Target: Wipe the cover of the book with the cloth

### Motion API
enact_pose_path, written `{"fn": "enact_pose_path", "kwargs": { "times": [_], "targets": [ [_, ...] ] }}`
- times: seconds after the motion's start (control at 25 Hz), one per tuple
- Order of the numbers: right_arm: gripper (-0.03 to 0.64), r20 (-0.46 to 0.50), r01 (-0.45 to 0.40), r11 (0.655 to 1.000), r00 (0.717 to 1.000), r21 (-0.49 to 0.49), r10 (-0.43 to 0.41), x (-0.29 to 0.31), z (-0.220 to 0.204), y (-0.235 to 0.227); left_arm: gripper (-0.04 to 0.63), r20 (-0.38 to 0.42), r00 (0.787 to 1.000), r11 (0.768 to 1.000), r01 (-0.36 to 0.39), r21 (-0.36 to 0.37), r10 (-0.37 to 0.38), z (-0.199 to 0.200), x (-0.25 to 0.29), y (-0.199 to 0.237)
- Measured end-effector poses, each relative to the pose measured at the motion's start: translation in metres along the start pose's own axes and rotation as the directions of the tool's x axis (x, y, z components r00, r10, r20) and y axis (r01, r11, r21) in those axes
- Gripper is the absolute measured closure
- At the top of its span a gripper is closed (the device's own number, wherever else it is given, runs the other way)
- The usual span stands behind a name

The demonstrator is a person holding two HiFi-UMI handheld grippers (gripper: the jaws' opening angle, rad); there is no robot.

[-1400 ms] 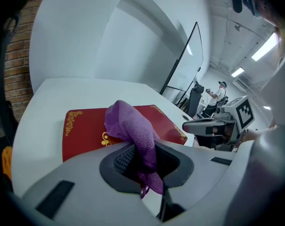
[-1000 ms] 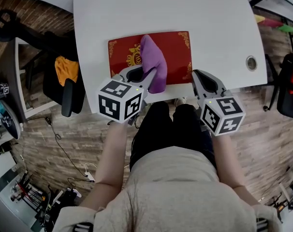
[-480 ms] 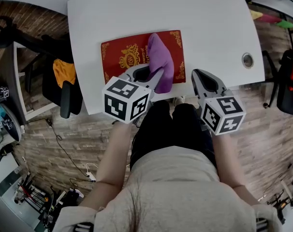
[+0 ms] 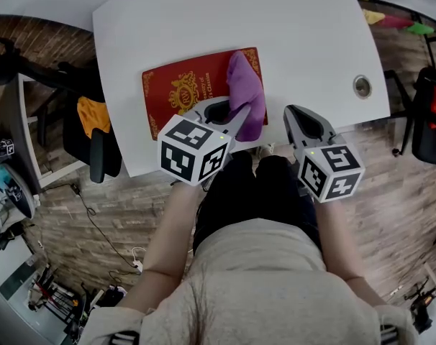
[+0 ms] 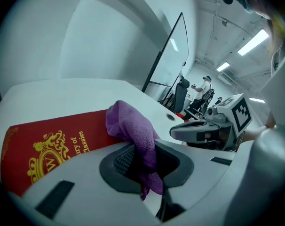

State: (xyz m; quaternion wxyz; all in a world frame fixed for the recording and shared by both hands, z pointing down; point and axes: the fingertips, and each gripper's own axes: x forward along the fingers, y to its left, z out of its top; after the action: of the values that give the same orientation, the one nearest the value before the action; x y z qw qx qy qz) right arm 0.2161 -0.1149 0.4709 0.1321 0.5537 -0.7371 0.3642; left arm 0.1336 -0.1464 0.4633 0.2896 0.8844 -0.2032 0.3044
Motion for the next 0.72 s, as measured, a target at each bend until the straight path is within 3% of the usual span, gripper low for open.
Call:
{"fn": "enact_pose_path", "kwargs": {
  "times": [0.48, 0.72],
  "targets": [
    [0.594, 0.023, 0.025, 0.999, 0.999, 0.027, -0.026, -0.013, -0.003, -0.012, 0.528, -0.010, 1.000, 0.998, 0.022, 0.055, -0.022, 0.006, 0.014, -0.019],
    [0.594, 0.049, 0.048, 0.998, 0.998, 0.034, -0.049, -0.018, 0.001, -0.010, 0.528, -0.017, 0.997, 0.993, 0.076, 0.095, -0.075, 0.007, 0.017, -0.036]
  ]
}}
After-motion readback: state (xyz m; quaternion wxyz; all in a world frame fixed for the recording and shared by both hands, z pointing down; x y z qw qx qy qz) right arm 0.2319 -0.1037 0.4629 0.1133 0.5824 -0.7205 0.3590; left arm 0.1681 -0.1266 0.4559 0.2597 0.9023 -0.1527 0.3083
